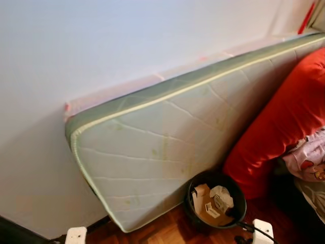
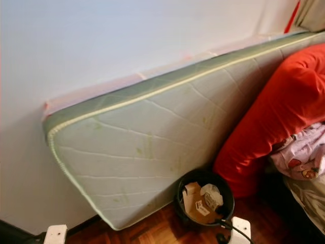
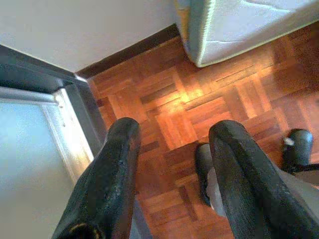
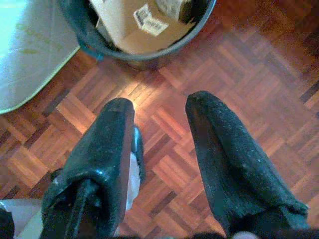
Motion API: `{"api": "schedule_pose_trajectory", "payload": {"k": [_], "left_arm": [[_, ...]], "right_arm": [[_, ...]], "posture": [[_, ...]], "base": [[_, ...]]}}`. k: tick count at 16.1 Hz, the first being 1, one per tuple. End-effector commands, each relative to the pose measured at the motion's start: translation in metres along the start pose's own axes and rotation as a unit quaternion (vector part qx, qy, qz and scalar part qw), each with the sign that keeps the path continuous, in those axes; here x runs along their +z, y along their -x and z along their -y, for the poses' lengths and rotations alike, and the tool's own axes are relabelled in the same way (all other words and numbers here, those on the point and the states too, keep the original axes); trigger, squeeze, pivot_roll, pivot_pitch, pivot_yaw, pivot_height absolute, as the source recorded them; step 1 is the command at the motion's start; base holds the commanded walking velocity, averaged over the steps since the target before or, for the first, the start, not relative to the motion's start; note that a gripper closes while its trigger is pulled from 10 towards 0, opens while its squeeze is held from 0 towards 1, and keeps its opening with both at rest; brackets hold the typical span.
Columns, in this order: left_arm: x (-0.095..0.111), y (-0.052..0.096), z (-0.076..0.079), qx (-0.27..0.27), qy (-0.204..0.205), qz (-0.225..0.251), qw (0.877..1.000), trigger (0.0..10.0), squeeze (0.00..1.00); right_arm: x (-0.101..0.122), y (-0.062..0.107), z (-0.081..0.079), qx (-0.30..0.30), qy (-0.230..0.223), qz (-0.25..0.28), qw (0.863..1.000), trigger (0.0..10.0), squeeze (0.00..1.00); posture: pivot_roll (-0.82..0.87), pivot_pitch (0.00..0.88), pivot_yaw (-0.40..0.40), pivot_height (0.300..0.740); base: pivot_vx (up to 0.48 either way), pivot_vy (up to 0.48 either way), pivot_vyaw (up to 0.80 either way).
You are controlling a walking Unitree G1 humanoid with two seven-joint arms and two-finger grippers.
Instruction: Clean up the room
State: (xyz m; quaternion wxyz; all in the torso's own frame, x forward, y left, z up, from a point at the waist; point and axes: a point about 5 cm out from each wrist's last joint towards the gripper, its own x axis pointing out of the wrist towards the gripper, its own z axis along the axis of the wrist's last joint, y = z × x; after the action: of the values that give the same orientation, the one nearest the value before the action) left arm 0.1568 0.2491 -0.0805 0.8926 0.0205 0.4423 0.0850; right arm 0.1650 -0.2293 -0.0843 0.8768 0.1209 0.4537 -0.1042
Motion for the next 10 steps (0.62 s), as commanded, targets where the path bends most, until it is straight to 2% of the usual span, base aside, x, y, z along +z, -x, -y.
{"api": "schedule_pose_trajectory", "payload": {"k": [1,3,6,8,9,10], "left_arm": [[-0.011,0.002,0.008,-0.006,-0.002,-0.016,1.000,10.0,0.00],[-0.016,0.002,0.021,-0.013,-0.001,-0.018,1.000,10.0,0.00],[-0.021,0.004,0.027,-0.016,0.001,-0.023,1.000,10.0,0.00],[-0.022,0.004,0.022,-0.013,0.004,-0.026,1.000,10.0,0.00],[-0.023,0.005,0.019,-0.011,0.005,-0.027,1.000,10.0,0.00],[-0.019,0.003,0.022,-0.012,0.004,-0.025,1.000,10.0,0.00]], "right_arm": [[0.000,0.000,-0.002,0.002,-0.009,0.001,1.000,10.0,0.00],[-0.001,0.000,-0.002,0.002,-0.014,0.000,1.000,10.0,0.00],[0.000,0.000,-0.002,0.004,-0.016,-0.001,1.000,10.0,0.00],[0.000,-0.001,-0.002,0.003,-0.013,0.001,1.000,10.0,0.00],[0.001,-0.001,-0.002,0.003,-0.016,0.003,1.000,10.0,0.00],[0.001,0.000,-0.002,0.001,-0.021,0.007,1.000,10.0,0.00]], "posture": [[0.03,0.037,-0.002,0.740],[0.03,0.047,-0.007,0.740],[0.03,0.050,-0.008,0.740],[0.03,0.053,-0.010,0.740],[0.03,0.051,-0.010,0.740],[0.03,0.048,-0.012,0.740]], "base": [[0.000,-0.375,0.00],[0.000,-0.382,-0.63],[0.000,-0.384,-0.62],[0.000,-0.381,-0.61],[0.000,-0.379,0.00],[0.000,-0.382,0.00]]}}
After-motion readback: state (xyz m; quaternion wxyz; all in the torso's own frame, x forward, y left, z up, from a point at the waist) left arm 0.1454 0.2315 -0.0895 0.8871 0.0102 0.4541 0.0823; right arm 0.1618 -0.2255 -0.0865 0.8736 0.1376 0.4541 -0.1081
